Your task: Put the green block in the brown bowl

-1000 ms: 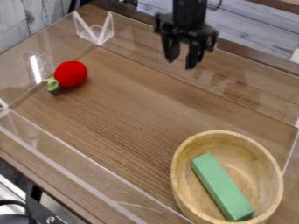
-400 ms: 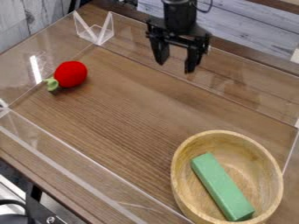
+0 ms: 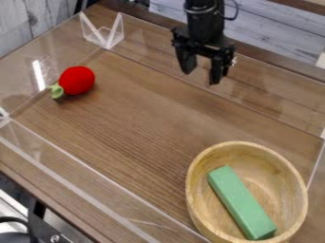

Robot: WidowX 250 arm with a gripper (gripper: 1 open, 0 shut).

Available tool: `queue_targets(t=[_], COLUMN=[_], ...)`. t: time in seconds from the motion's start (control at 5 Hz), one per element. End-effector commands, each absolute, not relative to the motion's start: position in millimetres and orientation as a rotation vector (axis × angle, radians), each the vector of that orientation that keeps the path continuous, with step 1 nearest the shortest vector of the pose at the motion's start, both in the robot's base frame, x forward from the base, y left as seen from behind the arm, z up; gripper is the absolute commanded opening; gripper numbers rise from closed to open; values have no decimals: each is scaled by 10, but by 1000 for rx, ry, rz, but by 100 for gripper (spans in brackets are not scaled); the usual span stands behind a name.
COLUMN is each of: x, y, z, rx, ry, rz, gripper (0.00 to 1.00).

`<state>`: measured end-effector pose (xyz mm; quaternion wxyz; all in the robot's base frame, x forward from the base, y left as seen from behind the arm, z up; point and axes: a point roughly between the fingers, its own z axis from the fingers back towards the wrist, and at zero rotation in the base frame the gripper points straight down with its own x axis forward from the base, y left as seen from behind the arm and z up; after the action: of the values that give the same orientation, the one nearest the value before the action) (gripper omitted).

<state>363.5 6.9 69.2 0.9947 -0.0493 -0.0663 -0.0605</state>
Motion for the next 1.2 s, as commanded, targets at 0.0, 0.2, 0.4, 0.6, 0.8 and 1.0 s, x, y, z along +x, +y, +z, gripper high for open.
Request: queue_targets(t=[0.0, 0.2, 0.4, 0.6, 0.8, 1.0], x=[3752, 3741, 3728, 3704, 3721, 3759], y=[36, 100, 163, 221, 379, 532], z=[858, 836, 827, 815, 863, 917], rx=[-98, -96, -94, -94, -97, -98], ry=[-198, -202, -208, -211, -216, -224], rz=[-143, -120, -98, -78, -72, -63], gripper=[100, 100, 100, 100, 100, 100])
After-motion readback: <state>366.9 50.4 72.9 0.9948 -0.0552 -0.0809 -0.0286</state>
